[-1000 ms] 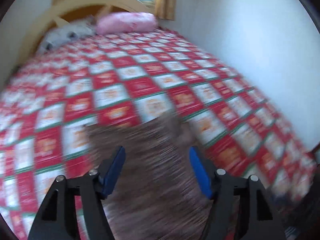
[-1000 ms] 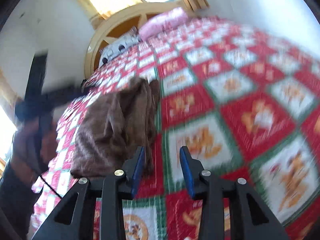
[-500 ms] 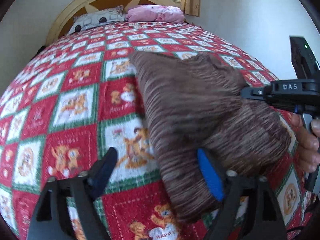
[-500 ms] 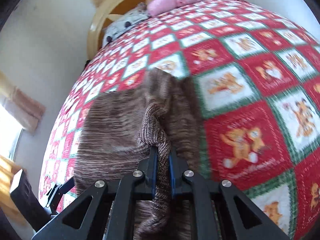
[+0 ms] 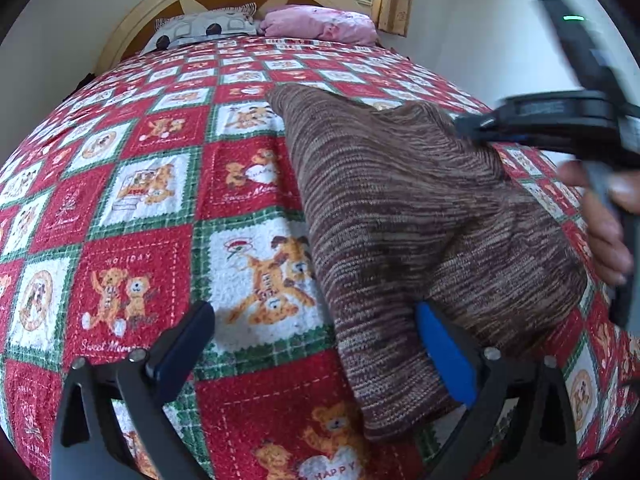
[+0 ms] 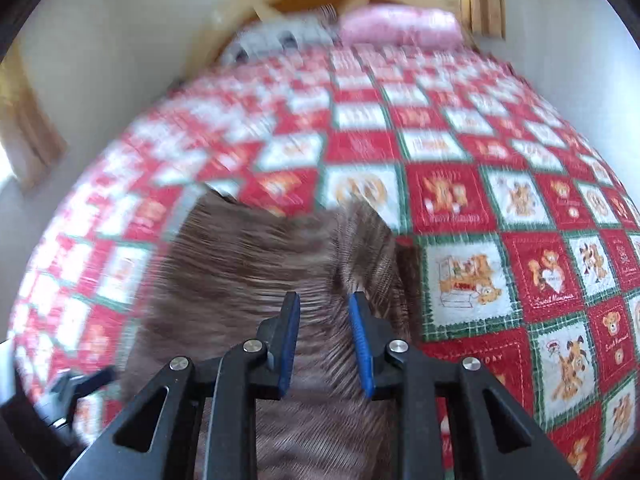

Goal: Fold small clothes
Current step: 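Open both grippers and release the folded sweater, then withdraw both open grippers from the folded sweater, then move both open grippers to the edge of the folded brown sweater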

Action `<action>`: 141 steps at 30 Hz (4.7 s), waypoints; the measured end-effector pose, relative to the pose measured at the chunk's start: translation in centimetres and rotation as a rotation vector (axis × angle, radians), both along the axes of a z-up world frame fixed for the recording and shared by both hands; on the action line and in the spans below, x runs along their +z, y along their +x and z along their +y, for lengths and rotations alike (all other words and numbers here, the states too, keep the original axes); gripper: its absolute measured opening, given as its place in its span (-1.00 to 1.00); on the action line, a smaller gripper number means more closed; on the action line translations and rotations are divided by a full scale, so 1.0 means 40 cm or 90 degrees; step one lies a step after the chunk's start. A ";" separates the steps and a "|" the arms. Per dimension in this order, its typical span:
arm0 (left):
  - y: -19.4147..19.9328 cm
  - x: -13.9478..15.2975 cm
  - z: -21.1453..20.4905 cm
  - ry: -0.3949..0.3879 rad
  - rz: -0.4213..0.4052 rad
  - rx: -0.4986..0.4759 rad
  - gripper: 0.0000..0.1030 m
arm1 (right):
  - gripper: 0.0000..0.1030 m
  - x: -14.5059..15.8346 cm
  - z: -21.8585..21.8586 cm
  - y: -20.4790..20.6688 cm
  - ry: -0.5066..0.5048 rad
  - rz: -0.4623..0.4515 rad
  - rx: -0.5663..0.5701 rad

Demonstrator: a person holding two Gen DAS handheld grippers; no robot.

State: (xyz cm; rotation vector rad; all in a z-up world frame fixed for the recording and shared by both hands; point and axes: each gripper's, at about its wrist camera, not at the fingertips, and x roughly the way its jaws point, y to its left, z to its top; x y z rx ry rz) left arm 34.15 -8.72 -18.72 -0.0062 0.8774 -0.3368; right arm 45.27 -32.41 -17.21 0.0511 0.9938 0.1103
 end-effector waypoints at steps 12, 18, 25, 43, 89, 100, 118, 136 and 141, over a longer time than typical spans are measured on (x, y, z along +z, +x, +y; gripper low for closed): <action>-0.017 0.003 0.009 -0.037 -0.001 -0.034 1.00 | -0.44 0.060 -0.130 -0.199 0.141 -0.041 -0.007; -0.016 0.003 0.007 -0.035 -0.001 -0.034 1.00 | -0.44 0.018 -0.063 -0.321 0.108 0.011 0.056; -0.026 0.004 0.005 -0.026 -0.005 -0.035 1.00 | -0.98 -0.001 -0.104 -0.406 0.102 0.032 0.024; -0.029 0.009 0.011 -0.034 -0.012 -0.033 1.00 | -0.17 0.076 -0.033 -0.255 0.096 -0.058 0.045; -0.015 -0.002 0.011 -0.025 0.001 -0.035 1.00 | -0.91 -0.046 -0.067 0.005 -0.046 -0.004 -0.032; -0.025 0.004 0.019 -0.046 -0.003 -0.041 1.00 | -0.50 0.039 -0.104 -0.215 0.063 -0.047 0.000; -0.043 0.024 0.022 -0.069 -0.034 -0.061 1.00 | -0.95 -0.016 -0.092 -0.382 0.093 0.020 0.016; -0.028 0.001 0.002 -0.017 0.001 -0.048 1.00 | -0.35 0.098 0.015 -0.310 0.035 -0.088 0.057; -0.028 0.000 -0.001 -0.014 0.001 -0.047 1.00 | -0.18 0.024 0.049 -0.245 0.004 -0.038 0.063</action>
